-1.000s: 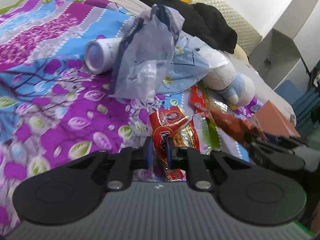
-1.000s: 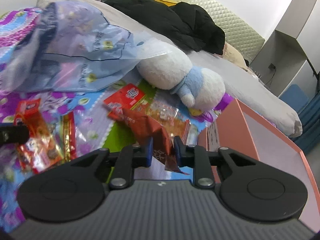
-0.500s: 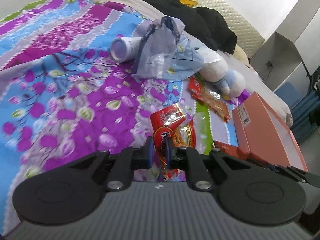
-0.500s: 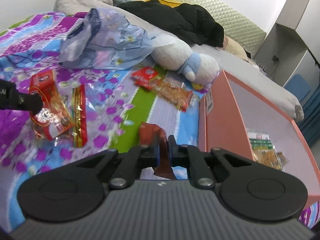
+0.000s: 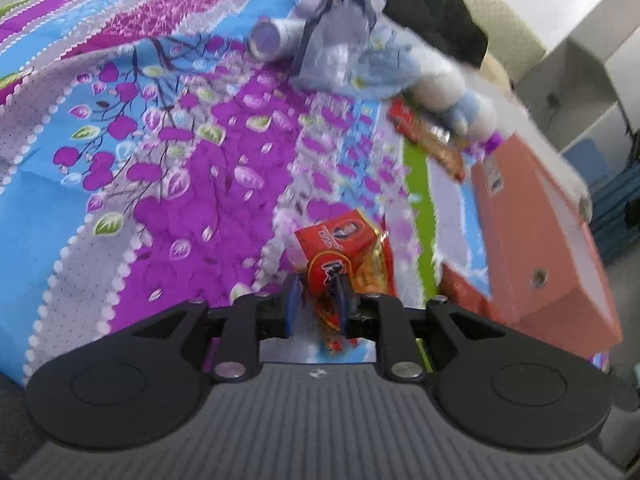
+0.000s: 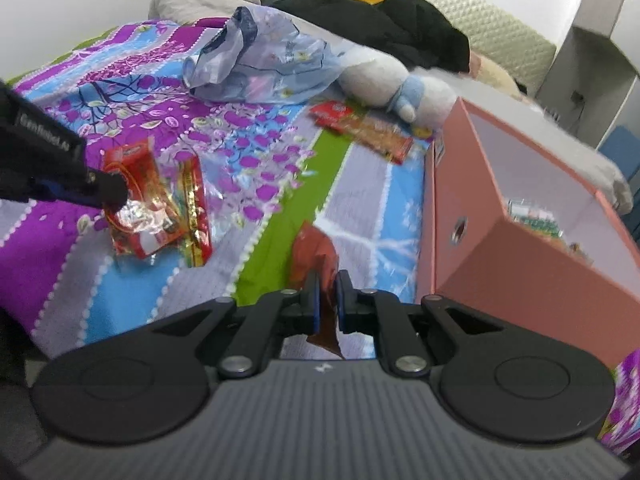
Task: Organize snacks
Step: 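Lift the red candy bag with the left tool while the right tool lifts the red-orange packet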
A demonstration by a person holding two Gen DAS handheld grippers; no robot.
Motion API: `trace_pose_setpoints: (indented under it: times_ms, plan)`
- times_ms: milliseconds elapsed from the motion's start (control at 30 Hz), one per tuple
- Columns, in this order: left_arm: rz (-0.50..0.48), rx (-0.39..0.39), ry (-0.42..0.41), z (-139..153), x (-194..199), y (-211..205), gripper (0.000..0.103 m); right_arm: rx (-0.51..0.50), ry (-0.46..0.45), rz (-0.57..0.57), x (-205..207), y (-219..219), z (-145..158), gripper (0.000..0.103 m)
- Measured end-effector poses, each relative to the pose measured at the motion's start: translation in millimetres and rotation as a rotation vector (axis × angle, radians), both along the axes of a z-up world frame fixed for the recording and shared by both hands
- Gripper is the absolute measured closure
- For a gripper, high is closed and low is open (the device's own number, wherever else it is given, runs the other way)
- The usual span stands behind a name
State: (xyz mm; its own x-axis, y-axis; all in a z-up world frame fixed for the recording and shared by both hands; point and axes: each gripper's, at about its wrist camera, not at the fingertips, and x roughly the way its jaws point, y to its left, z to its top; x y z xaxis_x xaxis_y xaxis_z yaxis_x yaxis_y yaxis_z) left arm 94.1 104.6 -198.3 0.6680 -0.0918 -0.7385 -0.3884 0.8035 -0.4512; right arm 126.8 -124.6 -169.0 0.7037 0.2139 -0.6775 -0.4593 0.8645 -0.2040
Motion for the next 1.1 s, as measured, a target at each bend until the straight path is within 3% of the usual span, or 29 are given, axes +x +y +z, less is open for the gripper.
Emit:
trace_pose_setpoints:
  times_ms: [67, 133, 200, 300, 333, 533, 667, 867, 933, 1100]
  plan:
    - [-0.006, 0.028, 0.024, 0, -3, 1, 0.062, 0.066, 0.049, -0.027, 2, -8, -2, 0.089]
    - [-0.015, 0.046, 0.041, -1, -5, 4, 0.034, 0.125, 0.101, -0.052, 7, -16, -4, 0.086]
    - [-0.056, 0.06, 0.05, 0, -6, 5, 0.028, 0.153, 0.111, -0.055, 6, -19, -6, 0.084]
    - [-0.128, 0.092, 0.046, 3, -8, 4, 0.02, 0.213, 0.144, -0.052, 10, -25, -8, 0.05]
    - [-0.149, 0.113, 0.045, 4, -8, 3, 0.018, 0.236, 0.149, -0.057, 11, -27, -8, 0.049]
    - [-0.276, 0.235, 0.049, 11, 1, -7, 0.015, 0.341, 0.217, -0.09, 26, -37, -16, 0.049]
    - [-0.359, 0.302, 0.036, 16, 12, -19, 0.013, 0.407, 0.276, -0.128, 39, -40, -26, 0.04]
    - [-0.49, 0.398, 0.04, 16, 26, -39, 0.009, 0.431, 0.269, -0.128, 43, -37, -35, 0.042]
    - [-0.537, 0.449, 0.047, 14, 30, -46, 0.008, 0.418, 0.274, -0.117, 43, -35, -37, 0.066]
    - [-0.606, 0.54, 0.068, 4, 42, -55, 0.007, 0.358, 0.227, -0.106, 38, -36, -28, 0.071]
